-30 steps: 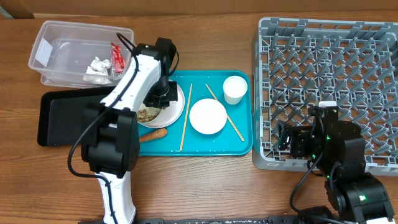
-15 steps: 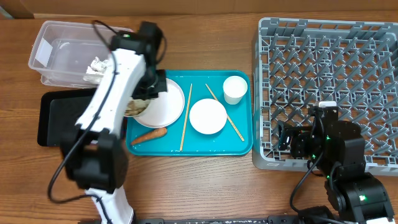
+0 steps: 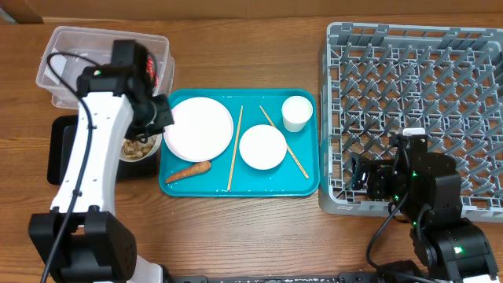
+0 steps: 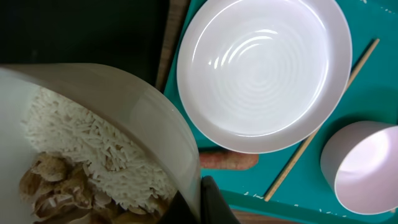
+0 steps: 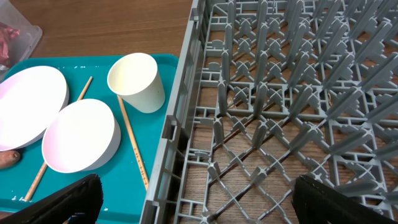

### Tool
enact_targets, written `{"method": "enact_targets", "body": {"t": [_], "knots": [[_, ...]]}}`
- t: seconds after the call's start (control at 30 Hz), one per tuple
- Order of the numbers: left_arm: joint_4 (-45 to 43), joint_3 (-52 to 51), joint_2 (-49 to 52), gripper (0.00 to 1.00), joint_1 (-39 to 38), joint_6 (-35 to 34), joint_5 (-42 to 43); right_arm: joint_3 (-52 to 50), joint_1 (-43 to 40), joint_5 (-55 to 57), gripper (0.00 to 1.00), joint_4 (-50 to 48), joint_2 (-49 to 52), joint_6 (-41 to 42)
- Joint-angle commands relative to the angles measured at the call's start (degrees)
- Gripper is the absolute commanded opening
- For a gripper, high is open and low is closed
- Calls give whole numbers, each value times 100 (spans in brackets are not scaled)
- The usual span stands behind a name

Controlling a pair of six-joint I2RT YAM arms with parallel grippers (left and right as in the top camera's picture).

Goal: Sort waste into correct bins and load items into the dishwasher
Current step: 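Tilt the plate over the black tray to dump the rice and peanuts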

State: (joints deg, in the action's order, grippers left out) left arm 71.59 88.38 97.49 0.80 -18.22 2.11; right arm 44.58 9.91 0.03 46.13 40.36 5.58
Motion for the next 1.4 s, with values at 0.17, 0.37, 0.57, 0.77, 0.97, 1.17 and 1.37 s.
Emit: {"method": "enact_targets", "body": {"t": [0.17, 0.37, 0.57, 0.77, 0.97, 1.17, 1.37], "knots": [[-844, -772, -87, 4, 1294, 1414, 2218, 168, 46, -9, 100, -11, -31, 22], [-1235, -1088, 249, 4, 2159, 2015, 3578, 168, 46, -9, 100, -13, -31, 22], [-1200, -1093, 962, 4, 2778, 2695, 5228, 168, 46, -9, 100, -2, -31, 22], [-1178, -1093, 1685, 4, 3292, 2988, 6824, 168, 46, -9, 100, 33, -31, 22], [-1165, -1093, 2013, 4, 3587, 2983, 7809, 168, 46, -9, 100, 33, -31, 22], [-1139, -1091, 2013, 4, 3635, 2953, 8658, 168, 46, -9, 100, 33, -31, 22], [-1143, -1091, 2013, 4, 3637, 2031, 8852, 168, 46, -9, 100, 35, -31, 22]]}}
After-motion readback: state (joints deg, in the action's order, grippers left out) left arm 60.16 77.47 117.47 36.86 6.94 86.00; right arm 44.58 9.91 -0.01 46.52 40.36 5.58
